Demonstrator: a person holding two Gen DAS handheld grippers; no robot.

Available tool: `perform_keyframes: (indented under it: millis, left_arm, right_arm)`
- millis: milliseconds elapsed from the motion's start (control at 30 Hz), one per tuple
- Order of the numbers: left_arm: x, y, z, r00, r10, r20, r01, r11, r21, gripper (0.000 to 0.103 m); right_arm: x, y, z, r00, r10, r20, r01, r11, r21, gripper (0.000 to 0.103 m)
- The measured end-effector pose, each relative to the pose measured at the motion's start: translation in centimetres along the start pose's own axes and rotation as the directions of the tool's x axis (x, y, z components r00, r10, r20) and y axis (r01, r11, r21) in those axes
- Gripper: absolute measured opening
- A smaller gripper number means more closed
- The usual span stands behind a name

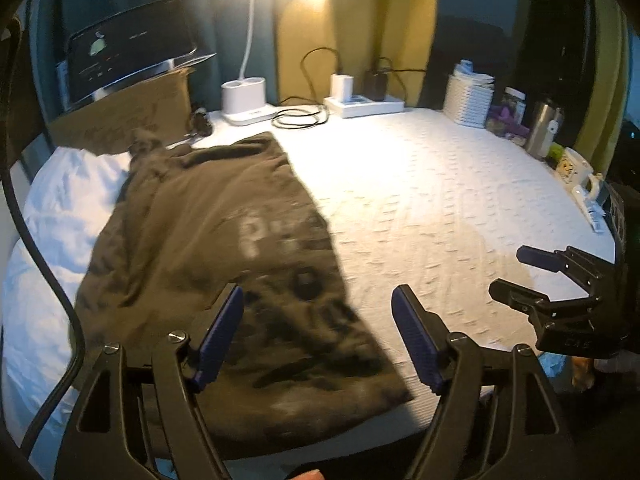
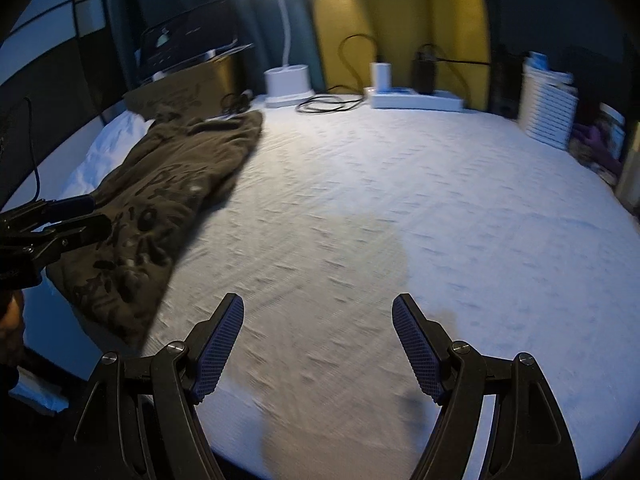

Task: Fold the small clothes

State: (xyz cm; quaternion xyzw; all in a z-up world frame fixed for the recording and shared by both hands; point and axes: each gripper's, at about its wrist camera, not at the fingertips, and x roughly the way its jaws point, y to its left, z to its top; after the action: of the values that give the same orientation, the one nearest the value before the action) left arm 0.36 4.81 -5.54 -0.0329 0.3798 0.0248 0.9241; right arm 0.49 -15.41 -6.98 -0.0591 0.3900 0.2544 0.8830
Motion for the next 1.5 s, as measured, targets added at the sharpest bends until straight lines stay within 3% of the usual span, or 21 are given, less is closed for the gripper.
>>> perform_keyframes:
  millis: [367,633,1000,1200,1500]
  left_arm:
    - [-0.7,-4.5,0.9,0.997,-0.058,0.049,0.057,0.998,0.038,0.081]
    - [-2.5,-6.4,2.3,0.992,-0.047,0.118,0.042,0.998,0.052,0.082]
    - [-5.8,-8.2,4.2,0.972,-0.055,0.228,0.031,0.994,0.109,0.086]
    - [-7.9,-8.8,4.9,0.952,-0.059,0.302,0.022,0.992,0.124,0.087]
    - [-11.8,-8.1,6.0,0.902,-0.013,0.432,-0.028,0.996,0.09,0.089]
  right_arm:
    - [-4.6,-4.6,-2.2,0.993,-0.112,0.037,0.11,0.992,0.059,0.078]
    - [-7.9,-6.2,-1.4,0.979,-0.175,0.107,0.168,0.983,0.071,0.078]
    - [-12.4,-6.8,0.0,0.951,-0.226,0.212,0.219,0.974,0.059,0.083]
    - [-14.7,-6.7,1.2,0.933,-0.241,0.268,0.23,0.97,0.074,0.084]
    - [-19.4,-4.8,3.8,0.89,-0.227,0.396,0.221,0.973,0.061,0.095]
